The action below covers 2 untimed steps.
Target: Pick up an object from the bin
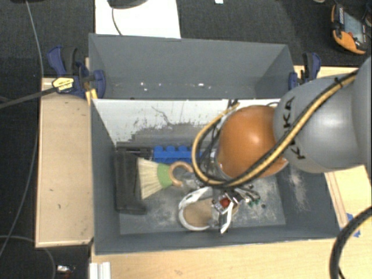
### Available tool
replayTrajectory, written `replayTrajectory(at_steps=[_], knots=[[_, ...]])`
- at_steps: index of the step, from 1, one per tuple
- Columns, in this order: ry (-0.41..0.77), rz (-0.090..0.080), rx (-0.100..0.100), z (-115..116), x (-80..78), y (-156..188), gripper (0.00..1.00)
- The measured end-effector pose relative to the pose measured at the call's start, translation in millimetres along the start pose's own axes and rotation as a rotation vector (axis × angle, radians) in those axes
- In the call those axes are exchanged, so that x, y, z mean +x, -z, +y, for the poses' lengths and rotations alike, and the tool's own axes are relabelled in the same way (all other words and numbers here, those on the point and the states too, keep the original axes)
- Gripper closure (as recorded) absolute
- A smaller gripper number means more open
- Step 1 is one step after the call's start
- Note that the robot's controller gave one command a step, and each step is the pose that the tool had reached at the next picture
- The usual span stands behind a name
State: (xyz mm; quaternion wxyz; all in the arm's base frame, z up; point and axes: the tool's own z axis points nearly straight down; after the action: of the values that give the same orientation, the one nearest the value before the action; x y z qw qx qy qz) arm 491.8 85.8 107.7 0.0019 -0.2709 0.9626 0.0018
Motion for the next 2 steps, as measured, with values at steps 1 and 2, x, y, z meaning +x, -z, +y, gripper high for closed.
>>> replayTrajectory(at_steps=[1,2], knots=[[0.339,0.000,0.005,27,-25.7,-37,0.00],[0.235,-0.005,0.001,59,-22.1,-37,1.00]])
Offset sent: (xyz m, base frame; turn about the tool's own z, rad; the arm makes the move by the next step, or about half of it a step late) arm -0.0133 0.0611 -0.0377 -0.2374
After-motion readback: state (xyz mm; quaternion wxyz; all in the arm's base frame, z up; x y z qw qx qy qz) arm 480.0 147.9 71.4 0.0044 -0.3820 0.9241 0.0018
